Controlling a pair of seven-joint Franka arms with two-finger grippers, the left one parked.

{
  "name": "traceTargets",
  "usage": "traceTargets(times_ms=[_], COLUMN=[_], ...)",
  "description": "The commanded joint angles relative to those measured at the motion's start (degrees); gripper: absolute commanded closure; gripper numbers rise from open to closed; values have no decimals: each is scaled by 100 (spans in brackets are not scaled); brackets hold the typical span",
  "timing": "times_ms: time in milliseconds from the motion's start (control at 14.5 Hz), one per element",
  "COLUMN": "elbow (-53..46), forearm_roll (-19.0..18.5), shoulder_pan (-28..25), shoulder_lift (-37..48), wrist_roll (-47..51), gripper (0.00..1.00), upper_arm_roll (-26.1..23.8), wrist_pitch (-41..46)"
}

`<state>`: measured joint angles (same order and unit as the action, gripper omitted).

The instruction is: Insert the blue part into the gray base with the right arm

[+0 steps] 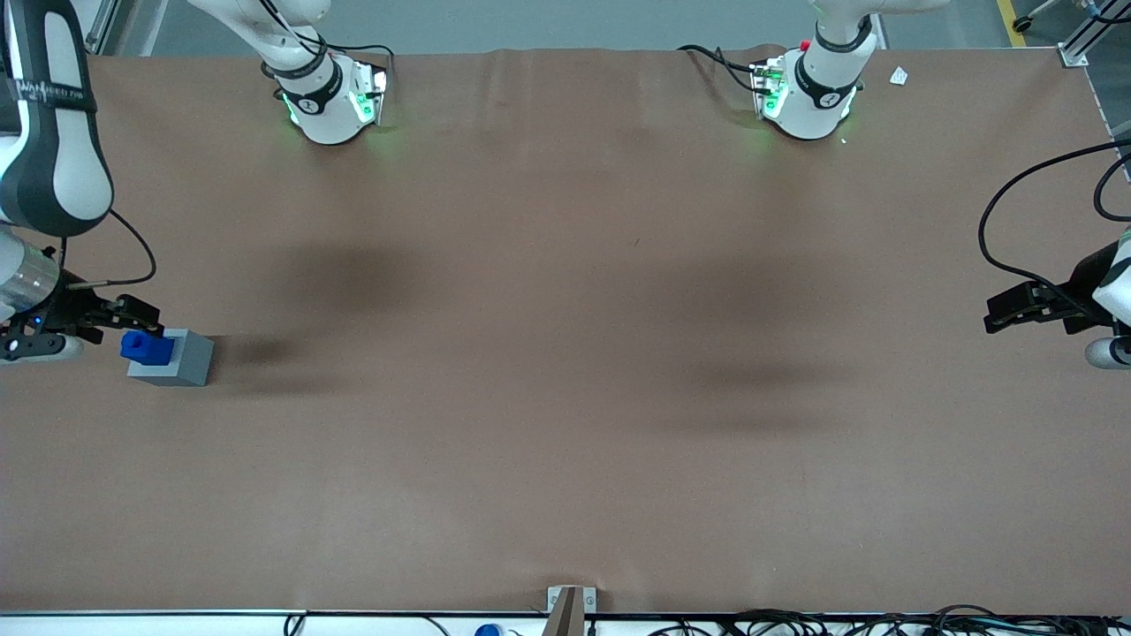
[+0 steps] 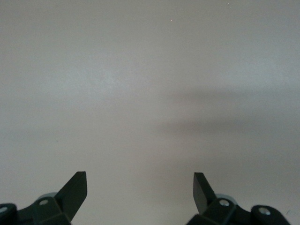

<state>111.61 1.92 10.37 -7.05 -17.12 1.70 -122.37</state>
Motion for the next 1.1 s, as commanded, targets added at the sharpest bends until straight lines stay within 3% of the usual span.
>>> traceTargets(times_ms=[0,275,757,1032], elbow=[151,133,-121,-762], forearm_roll=[72,63,63,63], shoulder_pan=[-341,-781,-808,-817], shoulder_lift=[406,845,1583,1593], wrist_roll=[488,1131,1228,1228], gripper=[0,0,0,0], upper_arm_roll=[24,24,15,6], wrist_pitch=[283,723,1391,2234])
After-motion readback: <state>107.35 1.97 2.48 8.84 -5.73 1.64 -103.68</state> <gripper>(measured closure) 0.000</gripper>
